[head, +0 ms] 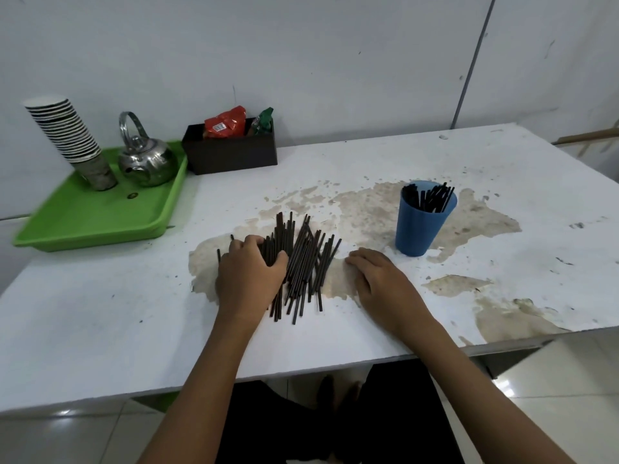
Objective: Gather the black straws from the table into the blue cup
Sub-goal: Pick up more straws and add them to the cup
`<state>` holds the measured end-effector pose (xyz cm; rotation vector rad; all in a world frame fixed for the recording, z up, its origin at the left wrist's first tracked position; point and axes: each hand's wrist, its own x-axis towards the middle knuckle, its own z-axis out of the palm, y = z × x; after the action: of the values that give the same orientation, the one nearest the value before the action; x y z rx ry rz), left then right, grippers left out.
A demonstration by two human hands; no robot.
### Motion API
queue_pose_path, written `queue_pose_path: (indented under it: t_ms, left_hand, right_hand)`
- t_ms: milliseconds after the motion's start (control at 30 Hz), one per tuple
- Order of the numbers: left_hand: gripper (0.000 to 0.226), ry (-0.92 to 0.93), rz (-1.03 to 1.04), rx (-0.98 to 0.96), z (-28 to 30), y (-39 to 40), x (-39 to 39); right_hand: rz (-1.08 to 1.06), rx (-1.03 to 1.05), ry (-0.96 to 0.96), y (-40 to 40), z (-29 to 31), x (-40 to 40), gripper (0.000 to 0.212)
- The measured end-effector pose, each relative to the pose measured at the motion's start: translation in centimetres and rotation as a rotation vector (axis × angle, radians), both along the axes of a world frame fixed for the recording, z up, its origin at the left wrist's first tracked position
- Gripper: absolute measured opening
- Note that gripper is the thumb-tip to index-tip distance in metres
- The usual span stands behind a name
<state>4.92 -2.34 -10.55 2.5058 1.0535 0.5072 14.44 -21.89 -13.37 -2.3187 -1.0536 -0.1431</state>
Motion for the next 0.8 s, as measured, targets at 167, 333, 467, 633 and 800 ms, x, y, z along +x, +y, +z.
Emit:
queue_pose_path:
  t_ms: [167,333,467,633,800]
  left_hand:
    - [0.060,-0.005,-0.015,-0.028,0.5,0.5,0.7]
    - [0.053,0.040,0.013,-0.043,0.8,1.4,0.7]
    - [0.048,0.107,0.011,-0.037,1.3,1.8,1.0]
    - [0.055,0.216,-0.013,-0.007,1.7,2.0,1.3]
    - [0.043,0.200,-0.045,-0.045,1.9,2.3,1.3]
  right_hand:
    - [-0.011,-0.008,0.011,-0.1,0.2,-0.2,0.032]
    - [-0.012,-0.007,0.010,-0.1,0.3,-0.3,0.031]
    - [-0.016,-0.012,-0.004,-0.2,0.4,-0.4,0.031]
    - [-0.022,-0.007,-0.008,-0.3,0.5,-0.6,0.030]
    - [-0.024,-0.028,-0.001,-0.3,0.7,-0.7,0.031]
